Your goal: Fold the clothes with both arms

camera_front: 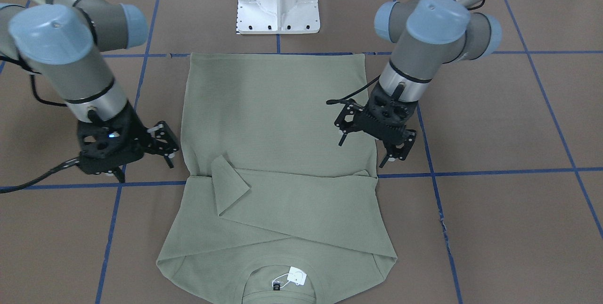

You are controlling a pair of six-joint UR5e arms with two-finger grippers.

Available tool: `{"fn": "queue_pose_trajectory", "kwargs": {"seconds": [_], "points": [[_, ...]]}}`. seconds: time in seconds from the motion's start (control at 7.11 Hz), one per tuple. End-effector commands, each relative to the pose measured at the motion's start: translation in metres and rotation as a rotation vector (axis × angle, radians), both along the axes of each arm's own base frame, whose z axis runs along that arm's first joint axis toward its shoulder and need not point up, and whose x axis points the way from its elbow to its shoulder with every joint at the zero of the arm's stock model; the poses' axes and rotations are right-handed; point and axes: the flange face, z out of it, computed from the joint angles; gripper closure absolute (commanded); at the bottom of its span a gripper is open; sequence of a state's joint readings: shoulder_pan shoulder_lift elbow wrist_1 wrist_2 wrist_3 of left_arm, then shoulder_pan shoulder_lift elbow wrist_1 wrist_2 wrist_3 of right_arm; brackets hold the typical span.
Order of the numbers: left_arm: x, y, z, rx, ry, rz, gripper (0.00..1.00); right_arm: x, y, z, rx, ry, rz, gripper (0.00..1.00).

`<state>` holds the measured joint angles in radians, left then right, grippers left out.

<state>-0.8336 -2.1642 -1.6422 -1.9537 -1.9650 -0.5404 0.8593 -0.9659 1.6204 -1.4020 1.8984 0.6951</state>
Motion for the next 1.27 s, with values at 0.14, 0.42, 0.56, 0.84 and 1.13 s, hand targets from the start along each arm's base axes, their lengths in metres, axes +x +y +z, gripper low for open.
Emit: {"fn": "queue_pose_trajectory", "kwargs": {"seconds": [0.14, 0.42, 0.56, 0.84, 1.13], "points": [[-0.032, 0.009, 0.027, 0.024, -0.001, 0.024, 0.00, -0.145, -0.005, -0.040, -0.029, 0.087, 0.088, 0.14], [-0.033, 0.011, 0.037, 0.021, -0.003, 0.026, 0.00, -0.194, -0.007, -0.051, -0.056, 0.126, 0.142, 0.23], [-0.036, 0.015, 0.048, 0.036, 0.010, 0.026, 0.00, -0.212, -0.001, -0.043, -0.056, 0.155, 0.156, 0.25], [-0.036, 0.015, 0.051, 0.045, 0.018, 0.025, 0.00, -0.225, 0.008, -0.034, -0.059, 0.177, 0.149, 0.39], [-0.035, 0.016, 0.051, 0.044, 0.017, 0.026, 0.00, -0.232, 0.013, -0.025, -0.063, 0.192, 0.141, 0.43]]}}
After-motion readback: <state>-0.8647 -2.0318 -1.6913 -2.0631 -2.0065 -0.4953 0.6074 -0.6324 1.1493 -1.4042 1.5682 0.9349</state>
